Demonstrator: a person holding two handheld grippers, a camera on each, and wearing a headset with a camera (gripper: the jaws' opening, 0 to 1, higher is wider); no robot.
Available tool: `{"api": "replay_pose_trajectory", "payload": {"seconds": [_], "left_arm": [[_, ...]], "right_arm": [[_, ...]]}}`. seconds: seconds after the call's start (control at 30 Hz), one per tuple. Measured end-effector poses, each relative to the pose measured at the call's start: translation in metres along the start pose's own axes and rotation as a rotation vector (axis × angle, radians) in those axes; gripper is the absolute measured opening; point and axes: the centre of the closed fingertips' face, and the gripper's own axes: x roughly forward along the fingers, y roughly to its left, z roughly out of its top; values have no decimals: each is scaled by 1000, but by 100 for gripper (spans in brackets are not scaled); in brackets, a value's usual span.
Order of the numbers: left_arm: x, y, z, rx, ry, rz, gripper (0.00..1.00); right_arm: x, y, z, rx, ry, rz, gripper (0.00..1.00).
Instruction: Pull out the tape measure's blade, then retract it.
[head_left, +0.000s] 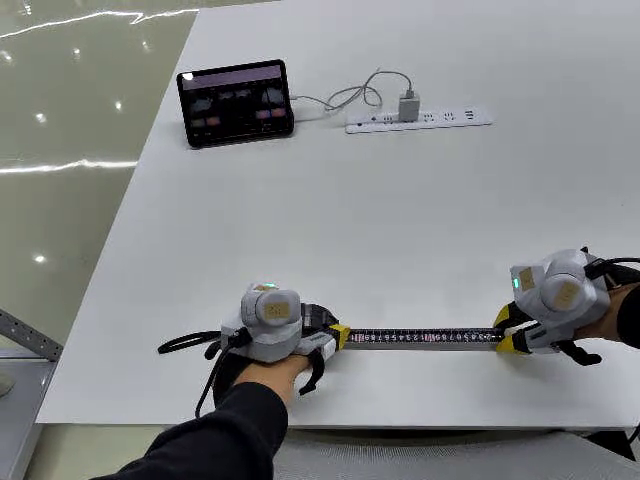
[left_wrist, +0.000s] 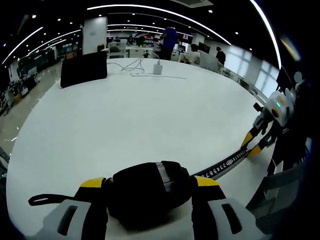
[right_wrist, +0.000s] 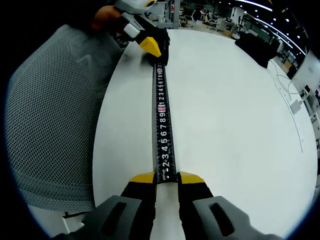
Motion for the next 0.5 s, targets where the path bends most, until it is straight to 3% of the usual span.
{"api": "replay_pose_trajectory", "payload": {"seconds": [0.2,0.37,0.5], "left_arm": [[-1,-1,3,2,-8,12,65],[-2,2,4,-59,-17,8,63],[-2,0,3,-28,-4,26,62]], "right_arm": [[1,-2,-1,27,21,1,12],[3,-5,-4,37,45,5,11],[3,-4,-4,55,19,1,11]]}}
